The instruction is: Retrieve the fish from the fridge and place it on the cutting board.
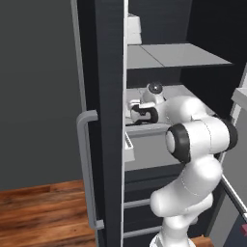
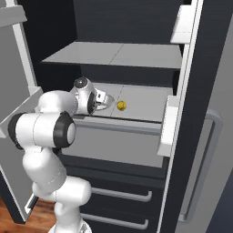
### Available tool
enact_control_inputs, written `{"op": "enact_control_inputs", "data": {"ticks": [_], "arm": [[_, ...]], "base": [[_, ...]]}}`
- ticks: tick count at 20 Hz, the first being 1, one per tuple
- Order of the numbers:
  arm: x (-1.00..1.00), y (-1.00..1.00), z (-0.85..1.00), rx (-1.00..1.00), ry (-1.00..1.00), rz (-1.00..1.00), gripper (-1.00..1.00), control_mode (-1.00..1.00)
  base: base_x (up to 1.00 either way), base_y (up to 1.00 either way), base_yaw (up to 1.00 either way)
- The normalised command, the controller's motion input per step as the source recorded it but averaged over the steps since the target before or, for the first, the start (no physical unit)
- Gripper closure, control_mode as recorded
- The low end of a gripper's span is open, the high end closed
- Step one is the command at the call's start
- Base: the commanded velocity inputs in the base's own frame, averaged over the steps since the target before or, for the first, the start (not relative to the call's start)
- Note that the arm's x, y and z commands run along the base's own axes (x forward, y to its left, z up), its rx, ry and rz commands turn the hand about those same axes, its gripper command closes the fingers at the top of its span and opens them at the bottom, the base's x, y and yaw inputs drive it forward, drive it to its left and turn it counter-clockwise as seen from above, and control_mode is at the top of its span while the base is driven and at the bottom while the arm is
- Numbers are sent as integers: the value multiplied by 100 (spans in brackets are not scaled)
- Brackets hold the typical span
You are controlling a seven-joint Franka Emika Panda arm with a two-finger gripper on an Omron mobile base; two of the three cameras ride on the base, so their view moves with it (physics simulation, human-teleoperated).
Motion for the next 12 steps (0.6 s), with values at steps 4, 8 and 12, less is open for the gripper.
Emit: {"op": "enact_control_inputs", "data": {"ticks": [4,8,12], "arm": [[-82,0,28,0,-5,-4,100,-100],[-67,0,51,0,0,-5,100,-100],[-42,0,69,0,7,-5,100,-100]], "base": [[0,0,0],[0,0,0],[0,0,0]]}}
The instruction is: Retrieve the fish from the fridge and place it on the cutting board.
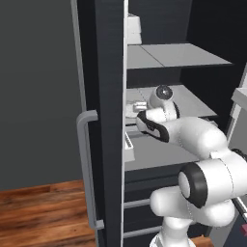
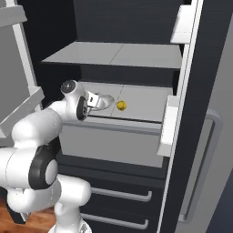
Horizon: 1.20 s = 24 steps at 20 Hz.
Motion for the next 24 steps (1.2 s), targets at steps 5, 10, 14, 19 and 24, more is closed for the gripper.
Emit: {"op": "enact_control_inputs", "data": {"ticks": [5,10,14,19,24], "arm": [[-42,0,66,0,16,-5,100,-100],[-62,-1,5,0,22,-4,100,-100],[-59,-3,2,0,31,-3,100,-100],[-75,-1,11,0,18,-8,100,-100],[-62,0,1,0,3,-6,100,-100]], "base": [[0,0,0],[0,0,0],[0,0,0],[0,0,0],[0,0,0]]}}
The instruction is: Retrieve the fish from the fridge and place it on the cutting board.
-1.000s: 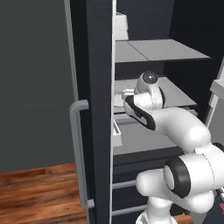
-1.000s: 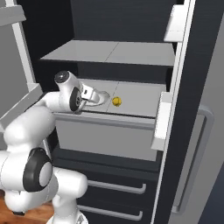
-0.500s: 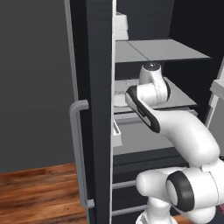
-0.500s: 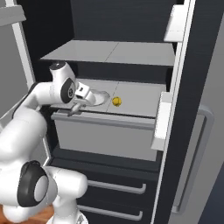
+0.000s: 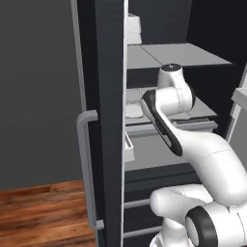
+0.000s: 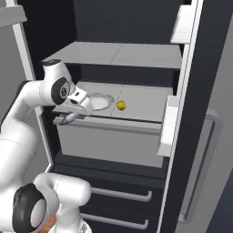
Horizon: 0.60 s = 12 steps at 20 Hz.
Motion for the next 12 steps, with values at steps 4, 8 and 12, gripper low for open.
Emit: {"op": "enact_control_inputs", "data": {"ticks": [4,8,12], "arm": [[-61,0,15,0,-2,-4,100,-100],[-28,0,46,3,5,-4,100,-100],[-35,0,29,4,2,-1,100,-100]], "base": [[0,0,0],[0,0,0],[0,0,0]]}}
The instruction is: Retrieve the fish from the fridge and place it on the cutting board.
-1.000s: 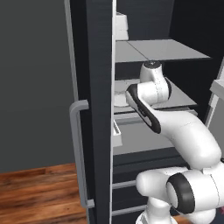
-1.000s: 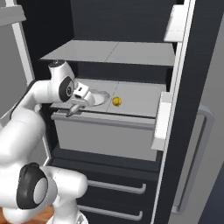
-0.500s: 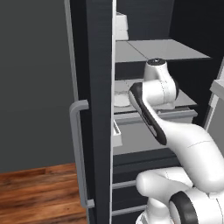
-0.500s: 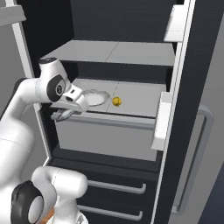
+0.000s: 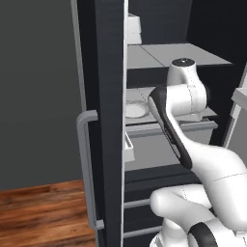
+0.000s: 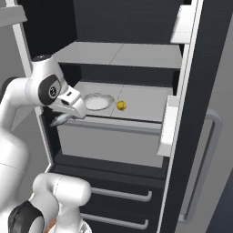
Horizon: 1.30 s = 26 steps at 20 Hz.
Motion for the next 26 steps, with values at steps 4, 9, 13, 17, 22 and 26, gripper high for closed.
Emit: {"op": "enact_control_inputs", "data": {"ticks": [4,9,13,17,22,26], "arm": [[-30,0,16,3,0,0,100,-100],[-34,0,0,1,0,0,100,-100],[-17,0,0,0,0,0,100,-100],[-1,0,0,0,0,0,100,-100],[-17,0,0,0,0,0,100,-100],[0,0,0,0,0,0,100,100]], "base": [[0,0,0],[0,0,0],[0,0,0],[0,0,0],[0,0,0],[-48,0,0]]}}
